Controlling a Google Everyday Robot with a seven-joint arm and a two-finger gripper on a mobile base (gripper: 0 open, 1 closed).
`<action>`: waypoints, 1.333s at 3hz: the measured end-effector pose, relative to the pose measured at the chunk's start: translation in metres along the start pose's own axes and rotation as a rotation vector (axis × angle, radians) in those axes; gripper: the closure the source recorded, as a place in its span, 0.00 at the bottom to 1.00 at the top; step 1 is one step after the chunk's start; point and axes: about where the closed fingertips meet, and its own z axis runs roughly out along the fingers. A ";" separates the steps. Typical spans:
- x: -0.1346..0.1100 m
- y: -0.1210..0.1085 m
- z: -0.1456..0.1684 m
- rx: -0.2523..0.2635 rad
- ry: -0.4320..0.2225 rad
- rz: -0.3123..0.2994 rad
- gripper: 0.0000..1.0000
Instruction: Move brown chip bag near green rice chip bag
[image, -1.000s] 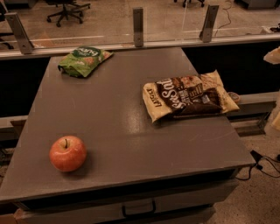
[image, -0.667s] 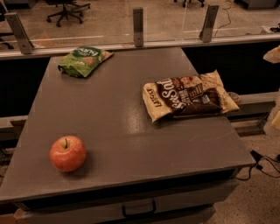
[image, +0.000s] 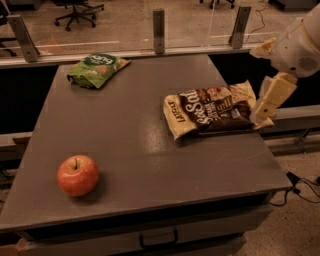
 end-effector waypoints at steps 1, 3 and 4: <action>-0.004 -0.028 0.034 -0.001 -0.043 -0.022 0.00; 0.014 -0.057 0.079 -0.057 -0.044 0.049 0.41; 0.022 -0.060 0.084 -0.067 -0.053 0.079 0.65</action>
Offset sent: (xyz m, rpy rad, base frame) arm 0.1005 0.0032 -0.0725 0.0623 0.0980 -0.0179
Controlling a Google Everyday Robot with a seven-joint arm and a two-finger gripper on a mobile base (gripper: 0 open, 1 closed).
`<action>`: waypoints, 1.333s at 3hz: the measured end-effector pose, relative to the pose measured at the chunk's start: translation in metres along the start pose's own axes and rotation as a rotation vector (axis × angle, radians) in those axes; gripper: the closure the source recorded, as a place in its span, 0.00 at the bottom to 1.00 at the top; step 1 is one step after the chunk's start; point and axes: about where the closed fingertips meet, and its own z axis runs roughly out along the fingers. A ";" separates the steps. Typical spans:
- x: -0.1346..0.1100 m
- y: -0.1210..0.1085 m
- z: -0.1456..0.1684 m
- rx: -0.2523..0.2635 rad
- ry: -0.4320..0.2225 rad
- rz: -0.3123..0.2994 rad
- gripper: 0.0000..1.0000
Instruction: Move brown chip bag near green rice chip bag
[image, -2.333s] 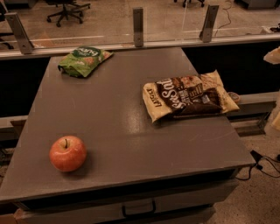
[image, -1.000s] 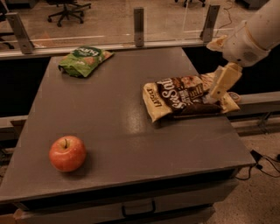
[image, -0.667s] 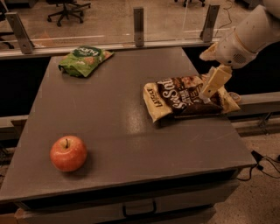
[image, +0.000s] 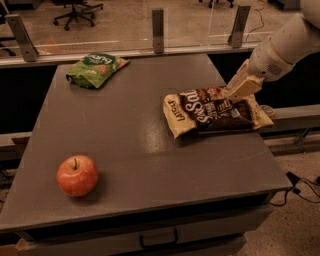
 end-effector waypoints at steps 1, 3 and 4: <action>-0.003 0.001 0.003 -0.005 -0.005 -0.006 0.54; -0.019 0.008 0.003 -0.012 -0.032 -0.029 0.08; -0.016 0.008 0.023 -0.049 -0.044 -0.008 0.00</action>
Offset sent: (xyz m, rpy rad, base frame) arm -0.0060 0.0163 0.0104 0.0219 -0.0191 0.0376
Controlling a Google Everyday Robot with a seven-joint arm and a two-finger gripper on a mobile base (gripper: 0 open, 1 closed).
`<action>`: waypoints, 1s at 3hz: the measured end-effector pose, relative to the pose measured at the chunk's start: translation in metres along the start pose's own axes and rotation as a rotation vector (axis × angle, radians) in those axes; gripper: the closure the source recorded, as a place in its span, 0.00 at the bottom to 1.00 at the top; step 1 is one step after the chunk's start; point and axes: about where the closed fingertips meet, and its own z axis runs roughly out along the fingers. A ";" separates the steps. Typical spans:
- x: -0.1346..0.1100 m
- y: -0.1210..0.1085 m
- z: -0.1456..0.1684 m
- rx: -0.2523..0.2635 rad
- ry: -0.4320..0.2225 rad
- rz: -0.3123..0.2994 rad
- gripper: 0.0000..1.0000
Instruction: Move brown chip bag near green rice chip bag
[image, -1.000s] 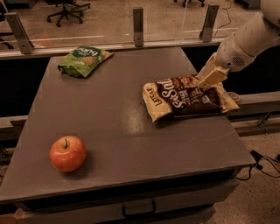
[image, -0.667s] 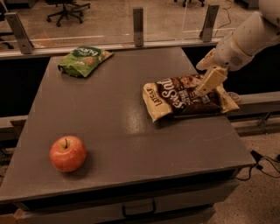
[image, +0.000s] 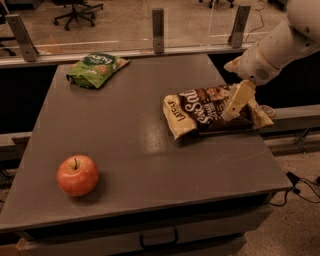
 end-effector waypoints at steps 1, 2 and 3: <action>0.006 -0.002 0.021 -0.038 -0.005 0.029 0.00; 0.008 -0.004 0.029 -0.050 -0.012 0.047 0.17; 0.004 -0.005 0.024 -0.041 -0.022 0.047 0.41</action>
Offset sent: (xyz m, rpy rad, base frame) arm 0.0140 0.0027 -0.0307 0.0435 0.0733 -0.0266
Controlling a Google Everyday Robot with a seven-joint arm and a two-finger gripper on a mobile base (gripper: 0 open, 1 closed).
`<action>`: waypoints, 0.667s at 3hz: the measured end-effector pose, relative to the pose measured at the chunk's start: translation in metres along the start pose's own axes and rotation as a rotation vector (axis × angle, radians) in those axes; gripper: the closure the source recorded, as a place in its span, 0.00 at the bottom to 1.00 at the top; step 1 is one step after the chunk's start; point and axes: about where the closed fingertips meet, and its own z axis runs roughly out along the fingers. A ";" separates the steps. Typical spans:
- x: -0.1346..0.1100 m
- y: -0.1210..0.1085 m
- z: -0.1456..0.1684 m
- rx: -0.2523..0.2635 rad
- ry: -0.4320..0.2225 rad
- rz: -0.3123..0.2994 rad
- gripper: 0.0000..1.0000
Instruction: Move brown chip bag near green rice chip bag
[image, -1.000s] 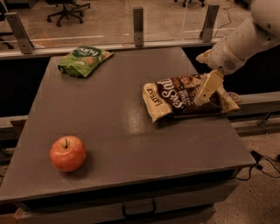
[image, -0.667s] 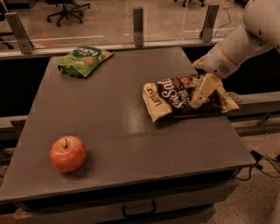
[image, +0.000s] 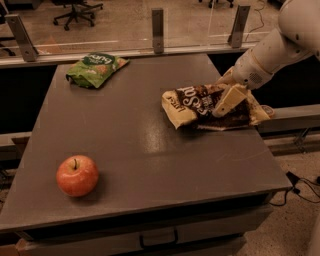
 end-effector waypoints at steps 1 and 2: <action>-0.006 0.001 -0.010 0.014 -0.016 -0.003 0.64; -0.019 -0.004 -0.038 0.081 -0.048 -0.023 0.95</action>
Offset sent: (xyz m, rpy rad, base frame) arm -0.0060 -0.0108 0.0643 0.0433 -0.1299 -0.0336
